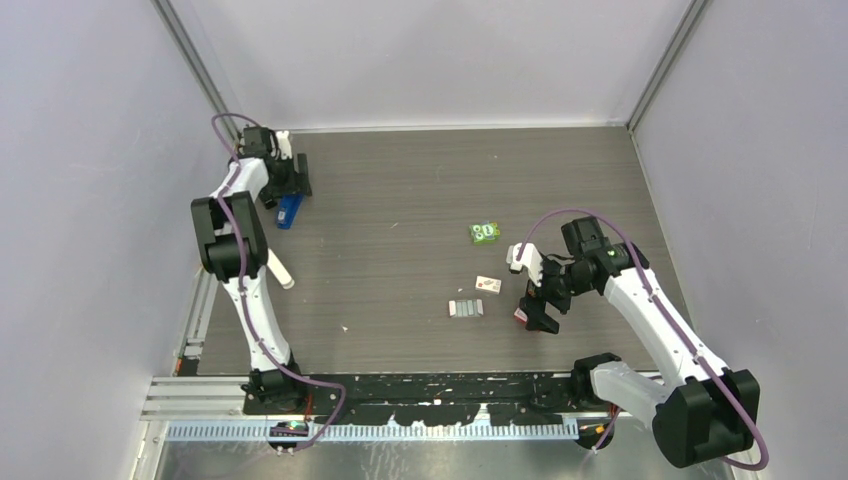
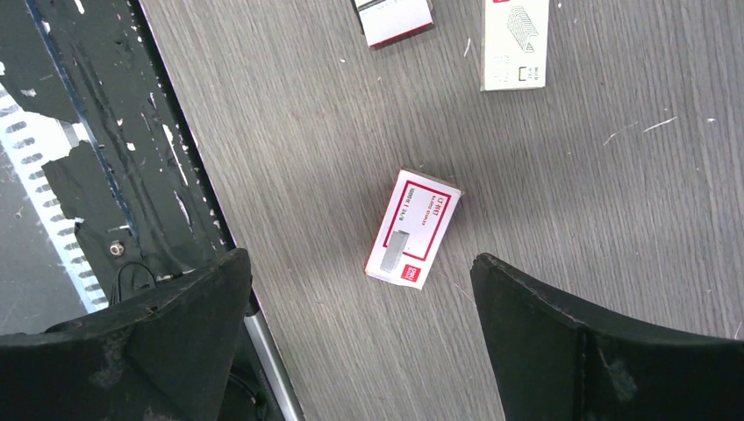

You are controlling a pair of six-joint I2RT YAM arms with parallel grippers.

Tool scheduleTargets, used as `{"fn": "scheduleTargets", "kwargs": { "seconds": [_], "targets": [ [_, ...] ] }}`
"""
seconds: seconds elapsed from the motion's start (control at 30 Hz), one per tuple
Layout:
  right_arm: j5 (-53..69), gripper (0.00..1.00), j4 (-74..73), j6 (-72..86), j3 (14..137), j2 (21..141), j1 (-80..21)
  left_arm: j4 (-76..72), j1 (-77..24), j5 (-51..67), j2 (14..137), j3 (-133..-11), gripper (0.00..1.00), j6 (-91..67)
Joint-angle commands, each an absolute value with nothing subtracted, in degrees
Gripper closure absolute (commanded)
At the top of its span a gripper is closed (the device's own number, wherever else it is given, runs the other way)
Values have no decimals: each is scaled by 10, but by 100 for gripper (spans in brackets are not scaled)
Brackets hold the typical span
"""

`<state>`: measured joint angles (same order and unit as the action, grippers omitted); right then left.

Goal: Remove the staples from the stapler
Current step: Pick up the stapler from the center of the board.

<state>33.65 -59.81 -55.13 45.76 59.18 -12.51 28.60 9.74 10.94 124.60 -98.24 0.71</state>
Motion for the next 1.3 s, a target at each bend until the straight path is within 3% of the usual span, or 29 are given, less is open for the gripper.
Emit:
{"fn": "scheduleTargets", "kwargs": {
  "seconds": [0.0,0.6,0.7,0.9,1.27],
  "targets": [
    [337,0,-592,-551,472,595,-123,319,104,131,1262,-1029,26,16],
    [338,0,-595,-555,469,599,-123,305,106,79,1247,-1027,44,3],
    [338,0,-594,-555,470,599,-123,305,107,79,1246,-1026,57,-4],
    [339,0,-596,-555,470,600,-123,300,103,106,1219,-1022,99,-37],
    [445,1,-625,-554,502,610,-125,225,28,188,1000,-860,100,-102]
  ]
}}
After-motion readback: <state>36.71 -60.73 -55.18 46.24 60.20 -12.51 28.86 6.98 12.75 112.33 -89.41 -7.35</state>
